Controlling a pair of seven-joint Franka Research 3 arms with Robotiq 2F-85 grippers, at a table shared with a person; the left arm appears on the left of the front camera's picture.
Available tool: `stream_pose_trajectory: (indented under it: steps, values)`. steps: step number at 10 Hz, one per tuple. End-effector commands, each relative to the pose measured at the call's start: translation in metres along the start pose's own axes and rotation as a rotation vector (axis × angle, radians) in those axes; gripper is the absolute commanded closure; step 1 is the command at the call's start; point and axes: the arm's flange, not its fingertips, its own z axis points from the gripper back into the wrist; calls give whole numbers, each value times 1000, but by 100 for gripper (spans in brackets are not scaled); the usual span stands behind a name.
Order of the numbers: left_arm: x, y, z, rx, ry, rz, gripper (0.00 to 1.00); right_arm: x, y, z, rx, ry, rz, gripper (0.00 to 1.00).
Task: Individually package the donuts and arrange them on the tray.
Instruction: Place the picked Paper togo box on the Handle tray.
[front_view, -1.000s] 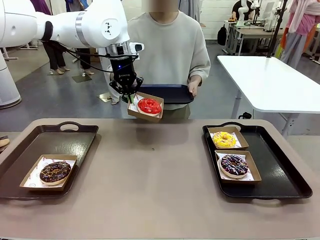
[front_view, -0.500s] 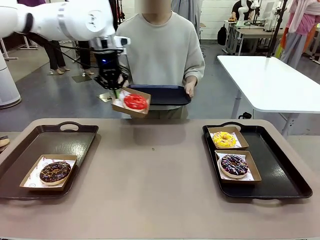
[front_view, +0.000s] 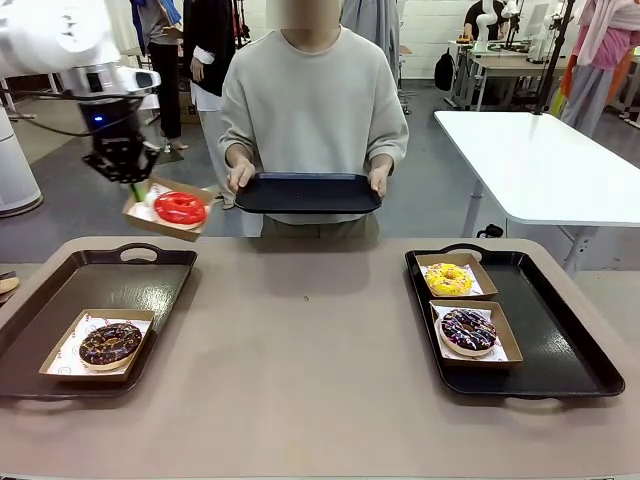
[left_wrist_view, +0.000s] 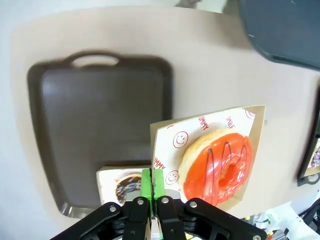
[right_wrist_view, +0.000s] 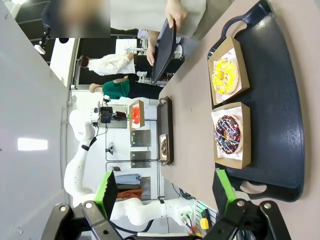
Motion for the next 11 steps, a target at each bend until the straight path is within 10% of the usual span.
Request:
stream_pose_trajectory:
  steps: [1,11]
  values:
    - [-24,33,-9,14,-43,48,99,-3,1,-3,-3,-14,5,0]
    - [-24,87,-20,25,-19,129,99,-3,1,-3,-3,-14,5,0]
